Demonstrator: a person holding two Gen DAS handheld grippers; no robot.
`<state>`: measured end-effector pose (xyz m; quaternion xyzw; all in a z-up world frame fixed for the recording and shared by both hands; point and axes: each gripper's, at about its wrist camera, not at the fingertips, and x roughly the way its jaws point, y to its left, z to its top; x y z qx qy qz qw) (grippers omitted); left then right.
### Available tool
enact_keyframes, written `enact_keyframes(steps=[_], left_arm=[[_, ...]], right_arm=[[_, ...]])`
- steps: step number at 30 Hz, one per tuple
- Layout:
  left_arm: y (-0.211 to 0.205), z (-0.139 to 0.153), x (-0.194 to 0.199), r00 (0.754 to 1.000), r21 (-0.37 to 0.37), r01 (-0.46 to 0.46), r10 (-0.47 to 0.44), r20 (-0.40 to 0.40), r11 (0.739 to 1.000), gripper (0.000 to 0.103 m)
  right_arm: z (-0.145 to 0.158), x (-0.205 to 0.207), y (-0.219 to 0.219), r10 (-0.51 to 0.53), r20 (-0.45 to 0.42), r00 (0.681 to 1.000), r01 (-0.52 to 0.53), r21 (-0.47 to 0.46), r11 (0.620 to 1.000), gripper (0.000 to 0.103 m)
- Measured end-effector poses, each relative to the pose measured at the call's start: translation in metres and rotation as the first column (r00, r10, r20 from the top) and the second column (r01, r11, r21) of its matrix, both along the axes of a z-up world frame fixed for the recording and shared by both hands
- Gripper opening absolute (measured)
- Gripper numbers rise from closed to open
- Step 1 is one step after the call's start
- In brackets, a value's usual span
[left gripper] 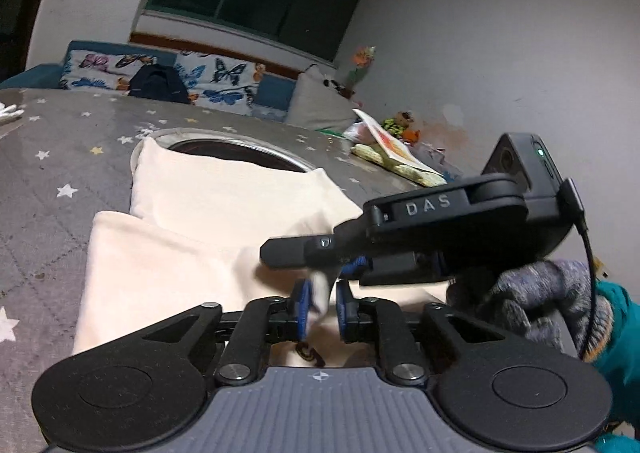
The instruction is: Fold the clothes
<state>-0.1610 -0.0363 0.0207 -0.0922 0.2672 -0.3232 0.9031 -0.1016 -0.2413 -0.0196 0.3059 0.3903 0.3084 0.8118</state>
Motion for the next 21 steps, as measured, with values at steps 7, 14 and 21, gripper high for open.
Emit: enact_keyframes(steps=[7,14,21], left_arm=[[0.011,-0.003,-0.010,0.998,0.032,0.062,-0.063,0.017,0.998,0.021],[-0.002,-0.008,-0.009,0.999,0.084,-0.007,0.004,0.040,0.996,0.029],[0.019,-0.009,-0.005,0.984,0.073,-0.177,0.174,0.038,0.982,0.041]], right_arm=[[0.039,-0.001,0.001,-0.015,0.149,0.989,0.016,-0.006,1.000,0.010],[0.074,0.006,0.016,0.010,0.235,0.972,-0.017,0.028,0.999,0.010],[0.094,0.002,0.003,-0.008,0.292,0.956,0.002,0.021,1.000,0.010]])
